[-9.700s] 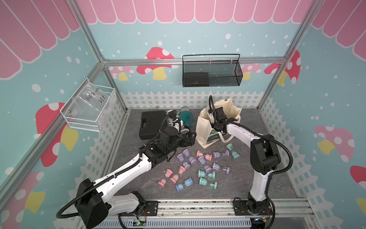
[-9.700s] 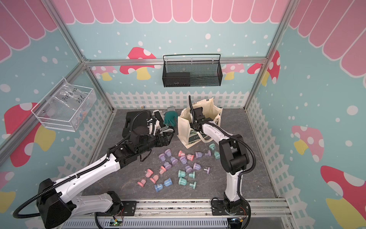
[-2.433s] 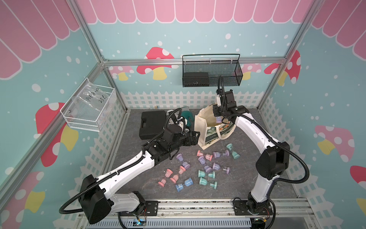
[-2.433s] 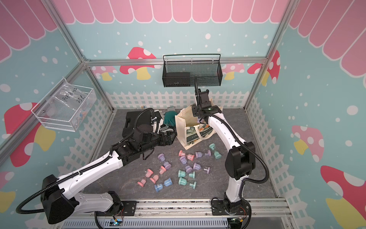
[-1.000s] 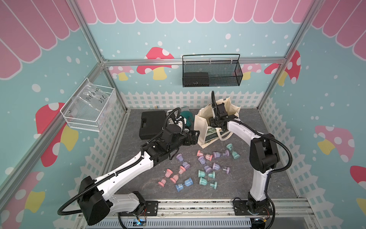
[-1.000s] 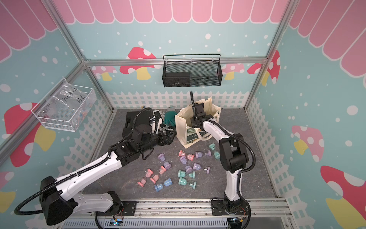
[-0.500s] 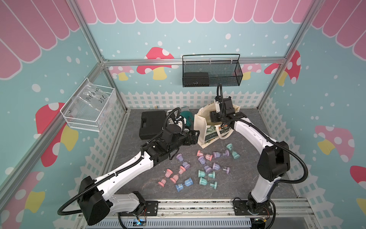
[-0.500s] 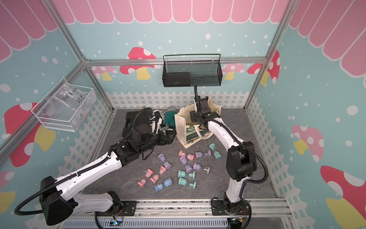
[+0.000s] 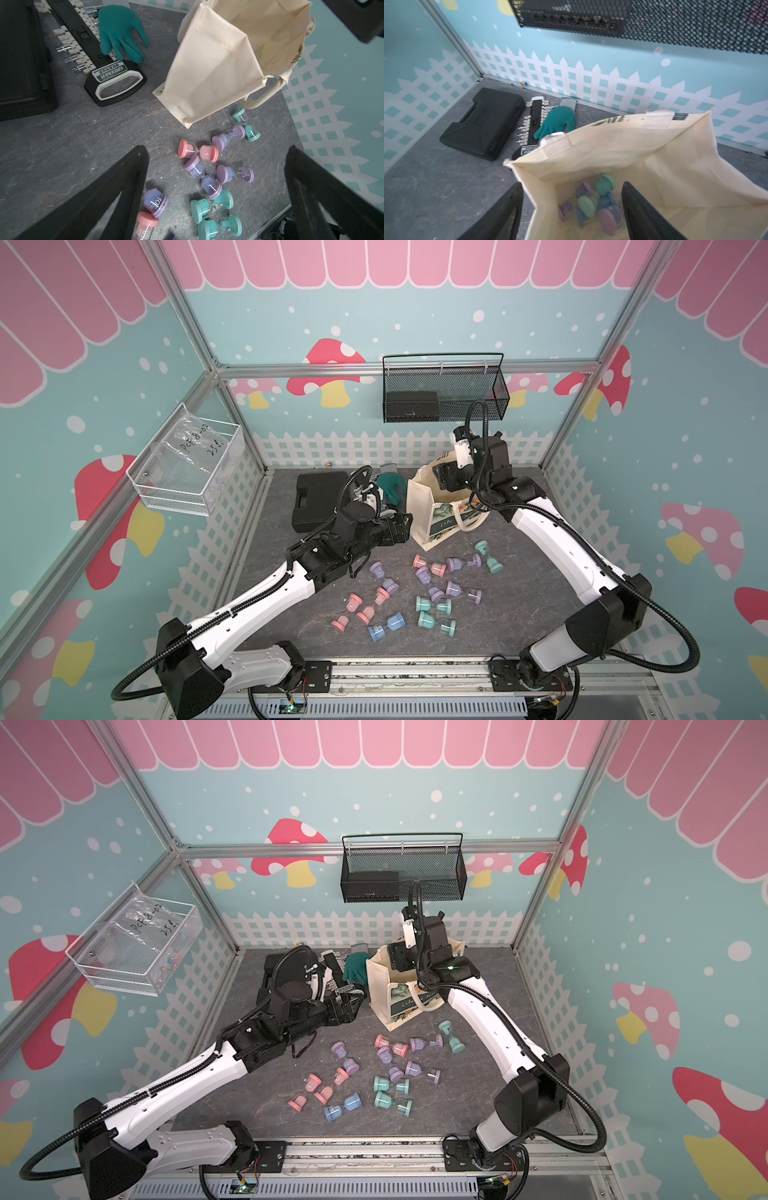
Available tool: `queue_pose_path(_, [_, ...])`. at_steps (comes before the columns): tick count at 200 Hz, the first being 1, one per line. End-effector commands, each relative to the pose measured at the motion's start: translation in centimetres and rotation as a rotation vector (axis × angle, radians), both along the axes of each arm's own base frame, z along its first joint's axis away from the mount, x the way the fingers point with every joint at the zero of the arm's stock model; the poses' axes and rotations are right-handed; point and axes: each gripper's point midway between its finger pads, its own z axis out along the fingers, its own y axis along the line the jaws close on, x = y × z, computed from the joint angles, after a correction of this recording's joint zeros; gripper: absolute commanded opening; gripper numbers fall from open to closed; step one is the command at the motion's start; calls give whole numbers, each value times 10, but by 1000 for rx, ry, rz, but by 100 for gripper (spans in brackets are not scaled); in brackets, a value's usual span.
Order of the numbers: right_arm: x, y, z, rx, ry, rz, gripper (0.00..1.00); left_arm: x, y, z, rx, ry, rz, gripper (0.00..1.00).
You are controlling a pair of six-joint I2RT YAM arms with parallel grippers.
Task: Put the hourglass into the canvas bag
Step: Pick up the hourglass from the center of the board.
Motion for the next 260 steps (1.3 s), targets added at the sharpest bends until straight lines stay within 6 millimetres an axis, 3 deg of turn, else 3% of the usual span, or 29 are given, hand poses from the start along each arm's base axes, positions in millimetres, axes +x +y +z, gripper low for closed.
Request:
queue_pose_path(1, [-29,19,-3,-4,27,48,77,-6,23,19,5,-4,75,99])
queue_pose_path(25, [-54,47,-16,0,67,116,78,-15,43,21,12,22,135,99])
queue_pose_path(54, [-80,74,-47,-25,149,171,78,-30,64,18,-3,50,187,99])
queue_pose_path(108, [-122,133,-125,-1,329,315,78,-52,103,-1,-11,130,323,99])
queue_pose_path(144, [-138,155,-182,-19,434,336,79,-55,109,-15,-96,209,413,99])
queue_pose_path(163, [-147,170,-211,-22,508,363,79,-54,106,-14,-133,239,431,99])
queue_pose_path(184, [-146,173,-239,-62,537,320,80,-52,103,-9,-158,263,447,99])
queue_pose_path(213, [-147,178,-268,-86,585,304,80,-48,103,-2,-202,276,489,99])
queue_pose_path(225, [-148,181,-270,-86,590,312,80,-46,101,1,-215,280,496,99])
queue_pose_path(230, [-149,181,-285,-109,615,308,80,-45,100,1,-217,284,497,99])
queue_pose_path(260, [-145,180,-300,-145,617,281,80,-42,91,3,-243,314,491,99])
